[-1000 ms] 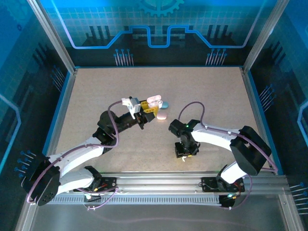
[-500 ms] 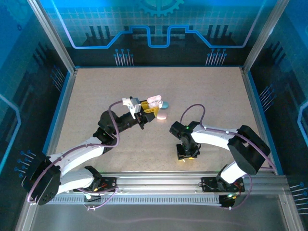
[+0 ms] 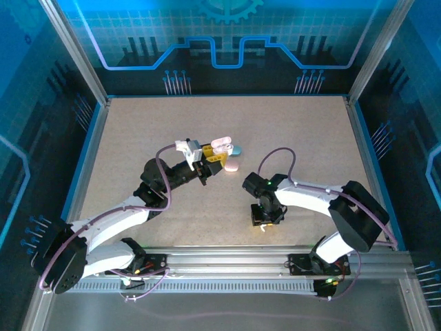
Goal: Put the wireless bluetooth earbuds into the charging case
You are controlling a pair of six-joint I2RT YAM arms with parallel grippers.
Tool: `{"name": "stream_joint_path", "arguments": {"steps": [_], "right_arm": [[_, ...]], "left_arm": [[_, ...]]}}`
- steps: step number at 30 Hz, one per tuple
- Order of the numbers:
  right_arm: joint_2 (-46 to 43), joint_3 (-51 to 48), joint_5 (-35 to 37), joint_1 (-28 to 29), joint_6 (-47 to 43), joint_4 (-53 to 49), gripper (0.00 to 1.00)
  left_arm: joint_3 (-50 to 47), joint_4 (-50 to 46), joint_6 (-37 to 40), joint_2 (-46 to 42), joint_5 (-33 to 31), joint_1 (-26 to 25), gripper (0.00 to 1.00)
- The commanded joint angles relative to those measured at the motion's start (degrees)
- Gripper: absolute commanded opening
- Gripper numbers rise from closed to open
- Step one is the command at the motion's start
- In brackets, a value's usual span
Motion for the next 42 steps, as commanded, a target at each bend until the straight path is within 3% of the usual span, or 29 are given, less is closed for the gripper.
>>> {"name": "stream_joint_path", "arguments": {"steps": [1,14,24,30,36,42], "right_arm": [[0.98,-0.01,0.76,-0.46,1.17,-1.27,0.41],[0.03,-0.82,1.54,-0.51,1.99,0.28,0.31],[-10.44,1.37,5.31,-2.28,1.04,-3.00,0.28],[-19.71,3.77,6.49,-6.38,-0.18,-5.26,0.29],[-25.13,11.40,3.66,-12.48,-2.49,-5.72,0.29],[-24.34,21.91,0.09,-14.87,-4.34,-4.86,0.29]], "left_arm": [[0.23,1.89,-0.08,-0.10,-0.01,-0.41,0.26],[0.24,1.90,-0.22,0.12,-0.03,-0.37,0.26],[0.99,2.36,-0.48,2.28,-0.05,-0.36,0.26],[1.39,2.50,-0.71,3.53,-0.34,-0.38,0.27],[1.22,4.44,-1.16,6.66,-1.20,-0.81,0.27],[1.72,7.96,-1.29,11.38,-2.89,-2.08,0.27]]}}
